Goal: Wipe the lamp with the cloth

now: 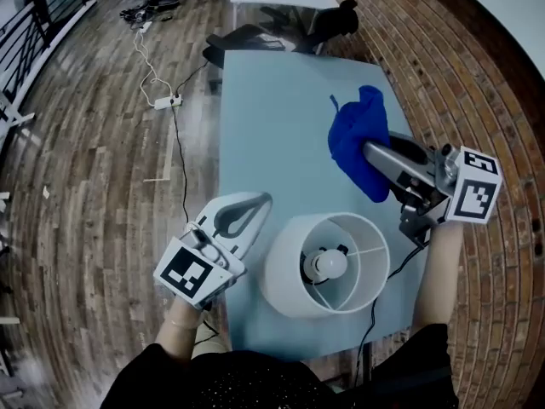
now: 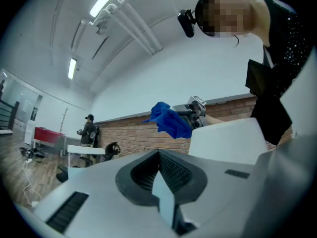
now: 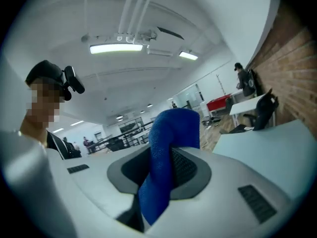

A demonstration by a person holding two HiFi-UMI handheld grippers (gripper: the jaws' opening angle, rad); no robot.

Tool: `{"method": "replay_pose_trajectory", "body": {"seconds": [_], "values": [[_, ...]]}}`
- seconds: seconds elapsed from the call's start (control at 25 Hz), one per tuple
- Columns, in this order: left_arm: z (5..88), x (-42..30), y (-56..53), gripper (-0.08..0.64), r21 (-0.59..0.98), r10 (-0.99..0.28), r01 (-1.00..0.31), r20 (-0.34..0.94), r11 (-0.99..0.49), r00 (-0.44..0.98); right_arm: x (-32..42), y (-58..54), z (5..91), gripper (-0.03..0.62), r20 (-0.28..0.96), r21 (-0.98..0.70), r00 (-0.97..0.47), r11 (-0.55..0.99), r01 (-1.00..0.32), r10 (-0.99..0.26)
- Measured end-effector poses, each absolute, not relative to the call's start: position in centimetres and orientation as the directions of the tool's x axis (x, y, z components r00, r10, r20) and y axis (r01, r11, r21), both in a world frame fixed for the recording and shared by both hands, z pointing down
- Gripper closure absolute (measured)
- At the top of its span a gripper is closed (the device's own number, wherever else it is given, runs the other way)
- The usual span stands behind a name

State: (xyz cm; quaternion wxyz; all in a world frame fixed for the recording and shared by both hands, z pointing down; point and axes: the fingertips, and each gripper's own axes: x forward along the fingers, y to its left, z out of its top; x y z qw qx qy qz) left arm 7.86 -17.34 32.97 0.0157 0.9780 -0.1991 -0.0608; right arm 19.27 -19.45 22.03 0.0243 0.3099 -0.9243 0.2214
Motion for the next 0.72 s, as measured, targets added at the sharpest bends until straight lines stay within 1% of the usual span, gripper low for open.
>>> {"method": "replay_pose_trajectory", "body": {"seconds": [0.2,0.28,0.36,0.44,0.48,0.6,0.72], "values": [[32.3,7.8,-19.2,0.551,0.039,-0.193,-0.189,-0.132,-0.981,0.972,16.1,-18.1,18.2,0.5,0.235,-0.23,-0.621,0.578,-0.783,-0.748],[32.0,8.1,-20.0,0.551,0.062,-0.107,-0.099,-0.135,-0.993,0.985,16.0,-18.5,17.9,0.5,0.279,-0.177,-0.518,0.487,-0.855,-0.809],[31.6,8.0,-19.8,0.551,0.073,0.01,0.02,-0.142,-0.997,0.99,15.4,-18.0,18.0,0.5,0.315,-0.137,-0.4,0.375,-0.917,-0.861],[31.0,7.9,-19.4,0.551,0.064,0.102,0.113,-0.148,-0.992,0.984,14.1,-16.9,18.3,0.5,0.33,-0.114,-0.295,0.273,-0.955,-0.896],[30.6,7.9,-19.4,0.551,0.065,0.129,0.14,-0.15,-0.988,0.98,13.5,-16.3,18.5,0.5,0.338,-0.114,-0.253,0.228,-0.967,-0.906],[29.4,8.1,-19.8,0.551,0.07,0.176,0.19,-0.171,-0.979,0.97,12.1,-15.3,19.3,0.5,0.36,-0.135,-0.155,0.113,-0.984,-0.92],[28.6,8.8,-19.5,0.551,0.053,0.23,0.243,-0.185,-0.968,0.955,11.3,-14.5,19.1,0.5,0.364,-0.095,-0.035,0.0,-0.995,-0.931]]}}
